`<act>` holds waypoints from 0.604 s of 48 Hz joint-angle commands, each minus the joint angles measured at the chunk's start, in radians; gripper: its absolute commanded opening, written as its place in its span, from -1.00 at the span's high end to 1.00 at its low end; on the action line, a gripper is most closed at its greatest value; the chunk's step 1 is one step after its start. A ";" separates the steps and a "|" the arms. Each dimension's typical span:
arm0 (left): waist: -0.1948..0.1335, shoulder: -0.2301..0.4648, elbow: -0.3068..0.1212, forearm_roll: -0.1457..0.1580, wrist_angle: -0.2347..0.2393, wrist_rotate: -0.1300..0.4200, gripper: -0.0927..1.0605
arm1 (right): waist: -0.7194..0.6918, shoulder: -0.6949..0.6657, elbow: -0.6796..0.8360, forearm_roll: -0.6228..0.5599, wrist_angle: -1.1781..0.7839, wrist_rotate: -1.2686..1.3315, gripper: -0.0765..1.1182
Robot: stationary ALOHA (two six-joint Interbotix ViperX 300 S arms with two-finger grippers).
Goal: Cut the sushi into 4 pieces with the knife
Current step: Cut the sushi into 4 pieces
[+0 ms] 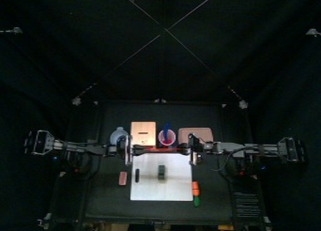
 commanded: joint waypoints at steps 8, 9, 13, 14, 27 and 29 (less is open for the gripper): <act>-0.009 0.041 0.031 0.008 -0.026 -0.005 0.51 | 0.023 0.072 0.025 0.005 -0.017 -0.003 0.79; -0.011 0.048 0.032 0.008 -0.028 -0.006 0.51 | 0.029 0.080 0.028 0.003 -0.017 -0.003 0.79; -0.018 0.074 0.034 0.003 -0.038 -0.009 0.51 | 0.044 0.110 0.040 0.003 -0.017 -0.003 0.79; -0.021 0.083 0.034 0.000 -0.038 -0.009 0.51 | 0.046 0.117 0.043 0.003 -0.017 -0.002 0.79; -0.063 0.218 0.015 -0.078 -0.040 -0.008 0.51 | 0.063 0.186 0.064 0.003 -0.002 0.000 0.79; -0.071 0.239 0.011 -0.092 -0.040 -0.006 0.51 | 0.058 0.190 0.063 0.005 0.003 0.000 0.79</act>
